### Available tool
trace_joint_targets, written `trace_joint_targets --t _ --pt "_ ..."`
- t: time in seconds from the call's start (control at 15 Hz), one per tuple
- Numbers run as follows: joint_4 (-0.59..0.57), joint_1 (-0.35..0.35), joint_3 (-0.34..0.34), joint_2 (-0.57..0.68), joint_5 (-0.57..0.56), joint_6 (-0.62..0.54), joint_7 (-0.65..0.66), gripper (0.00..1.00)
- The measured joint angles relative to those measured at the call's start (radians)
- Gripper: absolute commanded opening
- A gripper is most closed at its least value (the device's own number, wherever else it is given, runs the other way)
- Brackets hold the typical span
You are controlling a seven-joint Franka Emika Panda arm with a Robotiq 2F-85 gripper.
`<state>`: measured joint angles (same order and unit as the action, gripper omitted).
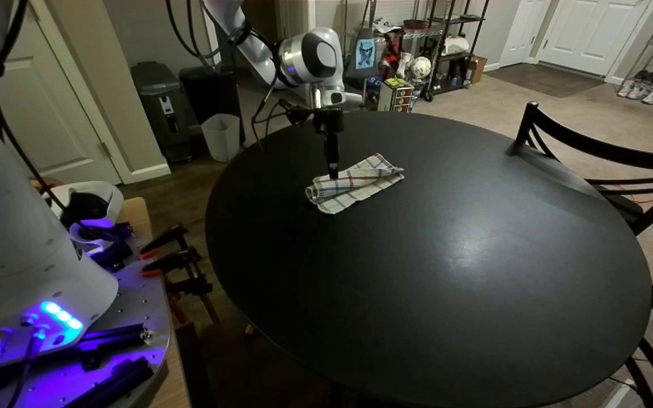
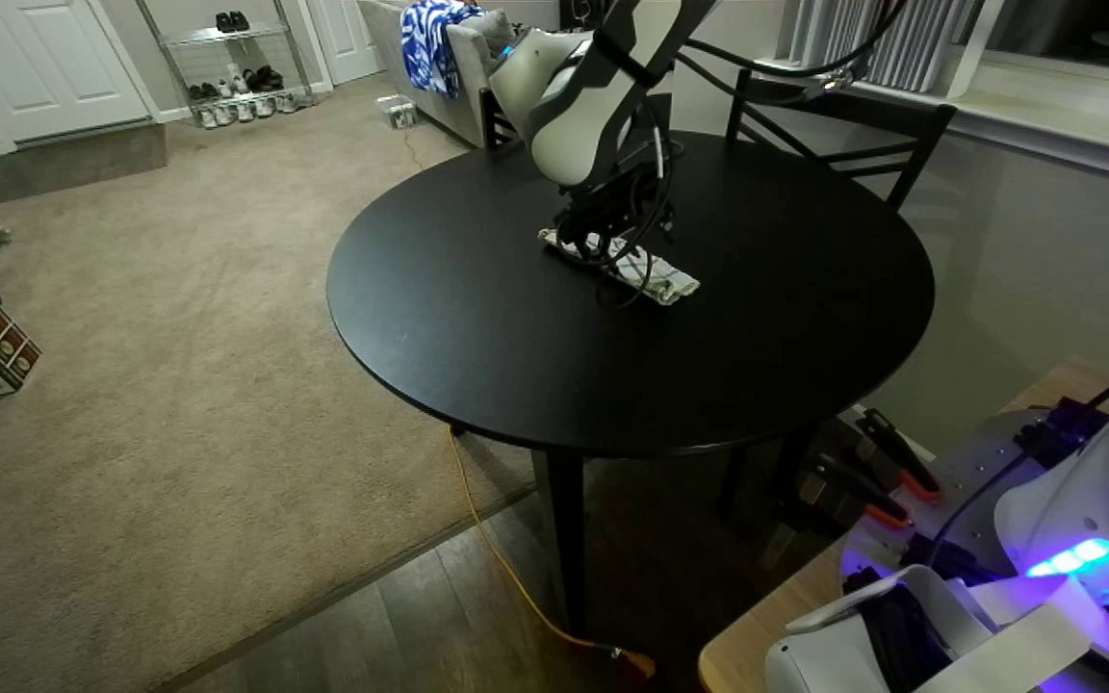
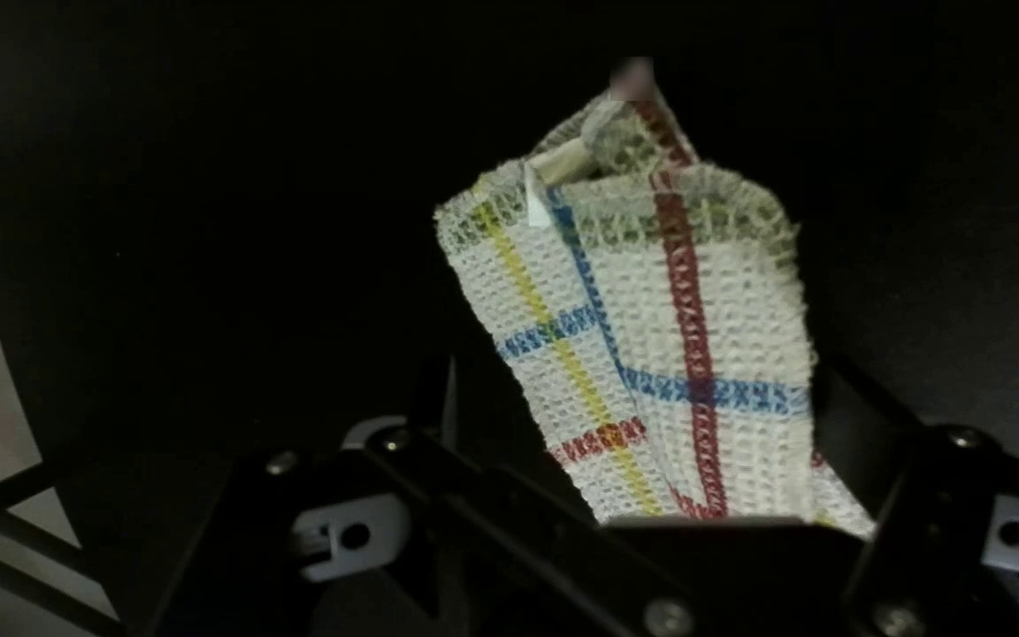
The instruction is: Fold the towel on the table
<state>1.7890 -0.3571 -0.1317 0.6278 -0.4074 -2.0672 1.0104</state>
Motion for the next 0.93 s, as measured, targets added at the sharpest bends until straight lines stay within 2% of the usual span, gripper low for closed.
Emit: trace_joint_targets --t 0.93 --pt "0.010 0.003 -0.003 -0.020 -0.001 0.000 0.037 1.00"
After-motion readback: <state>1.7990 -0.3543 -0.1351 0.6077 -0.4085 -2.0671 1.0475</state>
